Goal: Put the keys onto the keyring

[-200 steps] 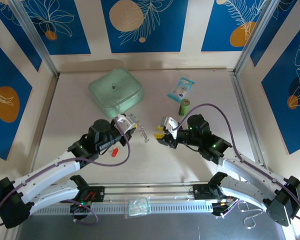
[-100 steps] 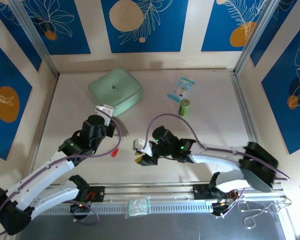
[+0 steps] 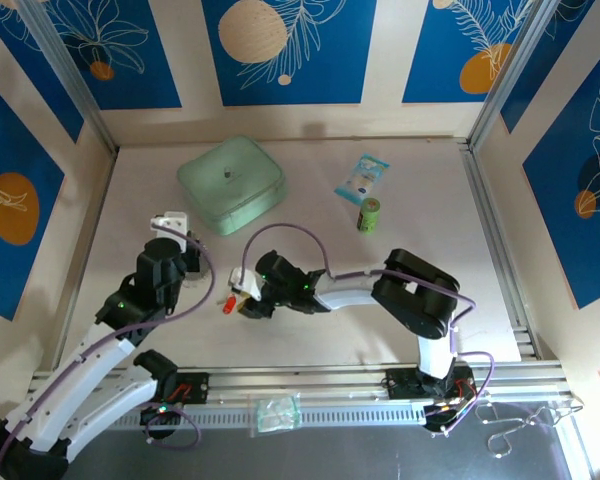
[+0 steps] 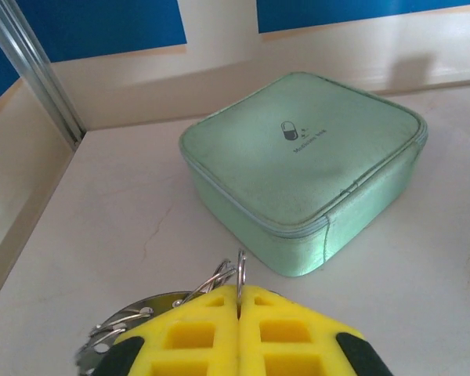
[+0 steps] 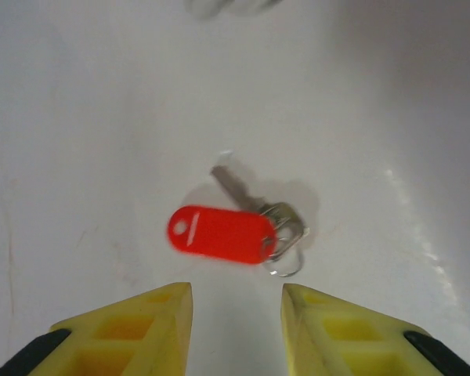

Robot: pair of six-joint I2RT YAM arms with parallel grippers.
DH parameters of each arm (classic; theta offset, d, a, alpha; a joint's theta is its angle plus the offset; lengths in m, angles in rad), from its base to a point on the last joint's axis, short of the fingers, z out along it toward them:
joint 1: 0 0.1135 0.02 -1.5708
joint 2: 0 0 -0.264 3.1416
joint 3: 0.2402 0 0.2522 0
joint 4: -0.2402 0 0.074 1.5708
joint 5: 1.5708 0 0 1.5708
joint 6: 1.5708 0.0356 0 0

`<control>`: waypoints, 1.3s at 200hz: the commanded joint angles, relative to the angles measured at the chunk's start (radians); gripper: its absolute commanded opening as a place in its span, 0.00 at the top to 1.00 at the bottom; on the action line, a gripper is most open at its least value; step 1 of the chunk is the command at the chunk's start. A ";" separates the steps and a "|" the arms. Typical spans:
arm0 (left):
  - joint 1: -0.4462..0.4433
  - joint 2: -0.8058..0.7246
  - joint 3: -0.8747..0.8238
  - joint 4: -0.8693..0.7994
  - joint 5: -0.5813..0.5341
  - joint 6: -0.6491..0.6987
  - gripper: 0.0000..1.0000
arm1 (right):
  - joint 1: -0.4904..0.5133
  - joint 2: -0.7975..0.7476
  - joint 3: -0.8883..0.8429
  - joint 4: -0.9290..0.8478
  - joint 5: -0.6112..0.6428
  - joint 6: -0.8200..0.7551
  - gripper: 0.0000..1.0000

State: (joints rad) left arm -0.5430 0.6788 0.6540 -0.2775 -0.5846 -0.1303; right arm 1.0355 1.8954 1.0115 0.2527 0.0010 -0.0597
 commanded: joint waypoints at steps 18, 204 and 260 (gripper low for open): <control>0.011 -0.032 -0.036 0.030 -0.065 -0.006 1.00 | -0.017 -0.011 0.090 -0.106 0.026 0.569 0.66; 0.011 -0.168 -0.089 -0.025 -0.085 -0.047 1.00 | 0.026 0.118 0.149 -0.119 0.080 1.396 0.69; 0.012 -0.173 -0.090 -0.021 -0.089 -0.042 1.00 | 0.017 0.162 0.175 -0.110 0.086 1.429 0.73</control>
State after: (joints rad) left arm -0.5430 0.5179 0.5652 -0.3195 -0.6525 -0.1600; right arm 1.0527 2.0285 1.1587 0.1390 0.0757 1.3365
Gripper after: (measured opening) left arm 0.043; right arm 0.276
